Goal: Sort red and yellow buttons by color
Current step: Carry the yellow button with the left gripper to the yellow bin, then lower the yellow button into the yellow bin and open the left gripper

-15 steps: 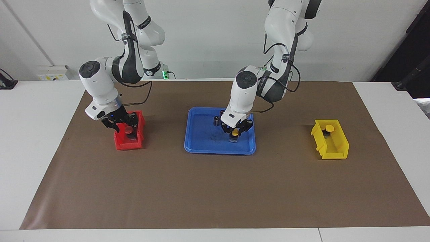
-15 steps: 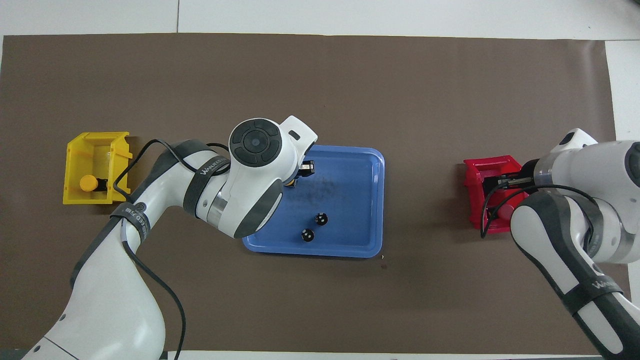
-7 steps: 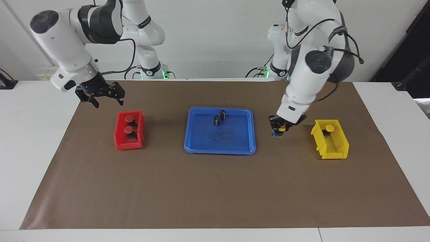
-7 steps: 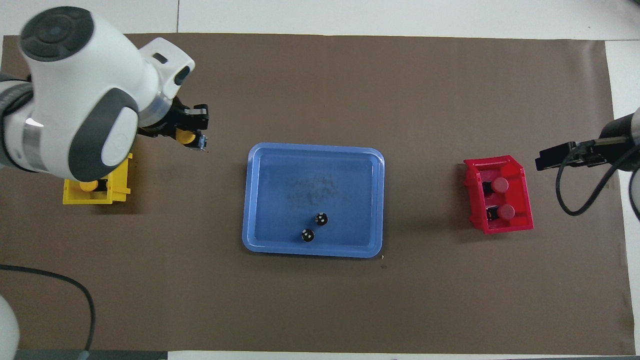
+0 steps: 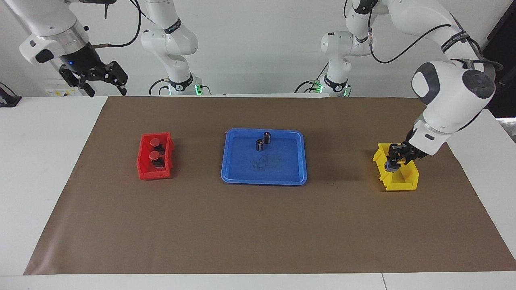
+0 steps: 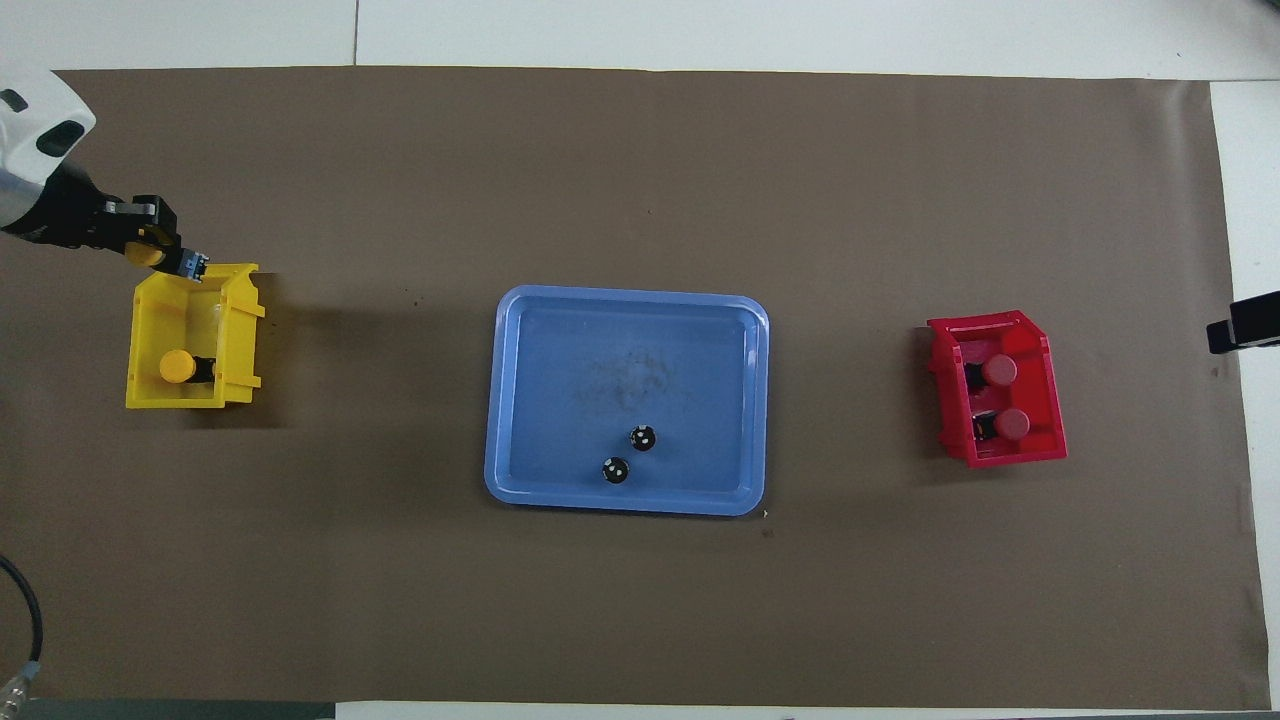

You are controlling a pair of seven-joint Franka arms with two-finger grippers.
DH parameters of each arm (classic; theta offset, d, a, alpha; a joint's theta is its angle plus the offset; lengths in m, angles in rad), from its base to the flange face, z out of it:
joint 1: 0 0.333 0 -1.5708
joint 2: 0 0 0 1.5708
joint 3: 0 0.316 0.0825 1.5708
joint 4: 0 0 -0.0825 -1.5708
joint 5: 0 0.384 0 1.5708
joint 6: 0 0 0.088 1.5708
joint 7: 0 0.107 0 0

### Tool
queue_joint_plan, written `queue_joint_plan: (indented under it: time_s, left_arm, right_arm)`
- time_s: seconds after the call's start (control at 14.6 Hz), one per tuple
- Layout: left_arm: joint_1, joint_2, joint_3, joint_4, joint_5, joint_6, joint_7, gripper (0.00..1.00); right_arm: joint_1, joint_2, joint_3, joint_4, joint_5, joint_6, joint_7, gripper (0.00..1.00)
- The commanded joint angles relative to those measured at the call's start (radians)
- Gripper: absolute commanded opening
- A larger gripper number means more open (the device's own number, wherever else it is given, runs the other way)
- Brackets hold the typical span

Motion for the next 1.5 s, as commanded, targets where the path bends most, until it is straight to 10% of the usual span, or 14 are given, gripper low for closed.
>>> queue_joint_plan:
  time_s: [0.0,1.16,1.23,1.3,1.44]
  left_arm:
    - [0.022,-0.037,-0.006,-0.102,-0.006,0.084,0.012,0.01]
    - [0.054,0.010,-0.006,-0.313,-0.006,0.360,-0.049,0.01]
    - [0.049,0.010,-0.006,-0.314,-0.006,0.361,-0.045,0.15]
    - [0.054,0.012,-0.006,-0.301,-0.006,0.348,-0.037,0.54]
    - [0.051,0.006,-0.005,-0.277,-0.004,0.314,-0.035,0.80]
  right_arm:
    - [-0.003,0.021,0.009,0.027,-0.031,-0.009,0.005,1.00]
    - [0.001,0.060,0.018,0.068,-0.042,-0.027,0.003,1.00]
    - [0.003,0.060,0.018,0.070,-0.043,-0.029,0.003,1.00]
    - [0.003,0.058,0.018,0.070,-0.043,-0.036,0.003,1.00]
    - [-0.003,0.049,0.018,0.061,-0.045,-0.055,0.005,1.00]
